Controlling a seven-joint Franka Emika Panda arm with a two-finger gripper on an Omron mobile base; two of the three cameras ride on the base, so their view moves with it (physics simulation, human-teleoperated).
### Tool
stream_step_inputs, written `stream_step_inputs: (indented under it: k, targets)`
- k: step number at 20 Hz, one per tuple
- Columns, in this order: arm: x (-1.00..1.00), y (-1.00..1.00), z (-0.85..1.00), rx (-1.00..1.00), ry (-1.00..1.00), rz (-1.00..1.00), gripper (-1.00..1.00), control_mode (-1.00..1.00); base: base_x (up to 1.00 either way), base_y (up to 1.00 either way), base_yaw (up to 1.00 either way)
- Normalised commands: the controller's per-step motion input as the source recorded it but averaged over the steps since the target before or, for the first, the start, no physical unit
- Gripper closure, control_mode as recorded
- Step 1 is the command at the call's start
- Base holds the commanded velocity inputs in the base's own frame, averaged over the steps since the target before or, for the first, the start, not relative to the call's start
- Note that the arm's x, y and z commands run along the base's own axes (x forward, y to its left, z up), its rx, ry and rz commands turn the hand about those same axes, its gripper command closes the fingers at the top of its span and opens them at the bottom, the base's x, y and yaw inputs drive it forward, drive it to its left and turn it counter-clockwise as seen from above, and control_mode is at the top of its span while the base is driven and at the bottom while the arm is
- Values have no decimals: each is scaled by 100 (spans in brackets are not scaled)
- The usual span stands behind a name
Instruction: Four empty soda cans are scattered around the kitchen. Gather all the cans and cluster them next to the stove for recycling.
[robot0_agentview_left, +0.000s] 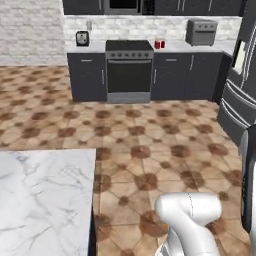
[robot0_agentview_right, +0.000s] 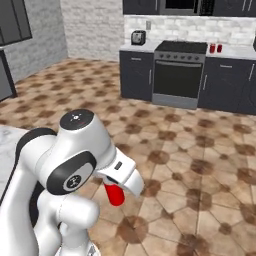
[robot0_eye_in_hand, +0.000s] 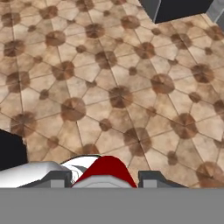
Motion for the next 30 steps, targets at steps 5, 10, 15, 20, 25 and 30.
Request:
stream_step_inputs:
  k: [5,10,15,20,25,30]
  targets:
    - [0,0,0,0,0,0,100,100,77,-43,6]
    - [0,0,0,0,0,0,100,100,73,-41,6]
    - [0,0,0,0,0,0,100,100,78,-43,6]
    - [0,0,0,0,0,0,100,100,85,-48,7]
    - [0,0,0,0,0,0,100,100,87,-48,7]
    - [0,0,0,0,0,0,100,100,86,-53,7]
